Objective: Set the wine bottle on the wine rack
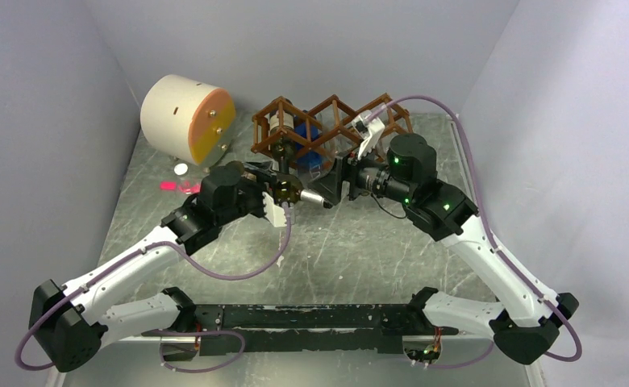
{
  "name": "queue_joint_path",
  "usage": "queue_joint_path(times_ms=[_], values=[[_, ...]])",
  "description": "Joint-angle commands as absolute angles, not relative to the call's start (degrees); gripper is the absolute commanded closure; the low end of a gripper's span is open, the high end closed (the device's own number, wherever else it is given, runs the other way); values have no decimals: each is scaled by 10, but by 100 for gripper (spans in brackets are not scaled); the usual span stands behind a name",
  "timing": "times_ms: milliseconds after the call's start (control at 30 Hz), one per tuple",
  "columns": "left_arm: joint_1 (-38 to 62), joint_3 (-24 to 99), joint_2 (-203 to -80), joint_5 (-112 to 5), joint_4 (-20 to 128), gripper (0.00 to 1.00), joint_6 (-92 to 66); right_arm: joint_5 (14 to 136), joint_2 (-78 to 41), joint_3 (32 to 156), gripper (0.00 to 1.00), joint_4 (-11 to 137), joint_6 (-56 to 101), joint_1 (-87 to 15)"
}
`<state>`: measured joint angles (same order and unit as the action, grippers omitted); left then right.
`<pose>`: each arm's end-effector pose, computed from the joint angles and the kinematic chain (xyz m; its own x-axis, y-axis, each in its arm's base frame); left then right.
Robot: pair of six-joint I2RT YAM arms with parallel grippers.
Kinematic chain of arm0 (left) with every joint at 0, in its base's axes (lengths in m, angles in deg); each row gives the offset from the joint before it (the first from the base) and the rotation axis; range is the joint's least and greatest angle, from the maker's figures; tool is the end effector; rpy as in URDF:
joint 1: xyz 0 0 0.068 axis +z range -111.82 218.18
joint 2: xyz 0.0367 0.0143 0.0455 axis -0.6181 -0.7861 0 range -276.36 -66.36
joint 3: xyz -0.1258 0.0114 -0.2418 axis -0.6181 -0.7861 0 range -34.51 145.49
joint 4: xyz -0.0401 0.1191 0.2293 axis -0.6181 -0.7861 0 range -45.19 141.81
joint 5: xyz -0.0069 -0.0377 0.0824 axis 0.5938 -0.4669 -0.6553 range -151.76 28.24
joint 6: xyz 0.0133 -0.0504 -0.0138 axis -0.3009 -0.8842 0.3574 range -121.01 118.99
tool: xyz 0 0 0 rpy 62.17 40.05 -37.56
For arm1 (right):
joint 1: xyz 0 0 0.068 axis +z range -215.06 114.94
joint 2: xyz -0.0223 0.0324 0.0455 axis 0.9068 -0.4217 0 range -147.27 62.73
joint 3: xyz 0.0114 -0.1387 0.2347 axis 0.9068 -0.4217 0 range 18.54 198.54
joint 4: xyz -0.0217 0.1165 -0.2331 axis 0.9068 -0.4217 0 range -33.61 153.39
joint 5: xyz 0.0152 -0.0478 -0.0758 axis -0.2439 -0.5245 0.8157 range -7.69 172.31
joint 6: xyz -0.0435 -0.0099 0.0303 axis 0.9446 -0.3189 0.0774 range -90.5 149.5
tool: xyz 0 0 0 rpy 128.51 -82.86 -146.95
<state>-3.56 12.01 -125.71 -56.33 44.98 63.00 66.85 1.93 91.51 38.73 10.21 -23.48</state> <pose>0.1775 -0.1628 0.3080 0.5455 0.7125 -0.4414 0.5453 0.0982 0.8325 0.1611 0.1555 0.4308 -0.4283 0.0456 -0.9025 -0.7341 0.5648 0.3769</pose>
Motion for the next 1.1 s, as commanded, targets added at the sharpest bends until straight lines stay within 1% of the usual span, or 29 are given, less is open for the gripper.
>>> queue_joint_path(times_ms=[0,133,233,300,400,500,667,900,1067], values=[[-39,156,-1253,-591,518,93,780,672,15,948,28,288,173,-235],[-39,164,-1253,-579,543,93,827,684,10,951,28,255,191,-234],[-40,176,-1262,-575,552,93,852,668,-1,943,28,253,196,-232],[-40,187,-1272,-584,561,93,867,659,-15,935,27,254,206,-228],[-42,208,-1291,-601,557,93,889,680,-47,944,27,248,206,-225],[-43,217,-1301,-607,570,93,911,666,-73,958,27,249,216,-221],[-43,230,-1315,-615,566,93,947,662,-96,968,28,251,230,-216],[-46,239,-1339,-643,597,93,992,664,-132,993,28,244,253,-215],[-45,233,-1329,-623,597,93,976,644,-135,977,31,266,255,-215]])
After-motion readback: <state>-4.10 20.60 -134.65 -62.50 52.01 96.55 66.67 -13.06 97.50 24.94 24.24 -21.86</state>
